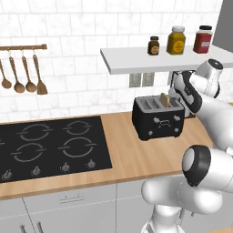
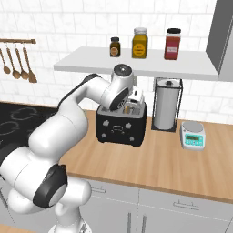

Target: Start the toaster. Once the lever pops up, take the bread to the plate on the dining counter.

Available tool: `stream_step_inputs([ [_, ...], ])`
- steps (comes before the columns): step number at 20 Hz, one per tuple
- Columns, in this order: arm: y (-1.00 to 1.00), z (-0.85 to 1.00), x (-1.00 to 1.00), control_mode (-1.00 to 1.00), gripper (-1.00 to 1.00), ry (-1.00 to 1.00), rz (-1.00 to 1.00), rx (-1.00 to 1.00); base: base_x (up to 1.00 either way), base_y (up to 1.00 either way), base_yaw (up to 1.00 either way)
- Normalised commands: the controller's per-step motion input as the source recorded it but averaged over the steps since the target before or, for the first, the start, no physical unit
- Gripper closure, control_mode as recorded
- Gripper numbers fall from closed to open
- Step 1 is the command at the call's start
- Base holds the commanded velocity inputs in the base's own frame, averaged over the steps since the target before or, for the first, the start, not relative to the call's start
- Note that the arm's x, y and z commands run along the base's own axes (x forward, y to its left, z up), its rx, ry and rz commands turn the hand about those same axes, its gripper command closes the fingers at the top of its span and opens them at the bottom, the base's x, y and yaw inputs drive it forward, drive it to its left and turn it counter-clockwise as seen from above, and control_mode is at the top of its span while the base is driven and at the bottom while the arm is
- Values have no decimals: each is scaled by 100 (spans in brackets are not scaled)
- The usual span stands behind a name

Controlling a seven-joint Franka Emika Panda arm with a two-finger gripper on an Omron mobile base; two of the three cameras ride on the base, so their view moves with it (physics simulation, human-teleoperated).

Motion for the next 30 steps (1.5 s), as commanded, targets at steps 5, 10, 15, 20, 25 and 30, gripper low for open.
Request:
stream_step_inputs([
  [5,3,-49,6,-100,-100,-2,0,0,0,0,0],
  [10,6,-23,65,-100,-100,0,0,0,0,0,0],
  [15,1,-23,76,-100,-100,0,0,0,0,0,0],
  [20,0,-23,57,-100,-100,0,0,0,0,0,0],
  [25,-5,-17,43,-100,-100,0,0,0,0,0,0],
  [30,-15,-4,34,-100,-100,0,0,0,0,0,0],
])
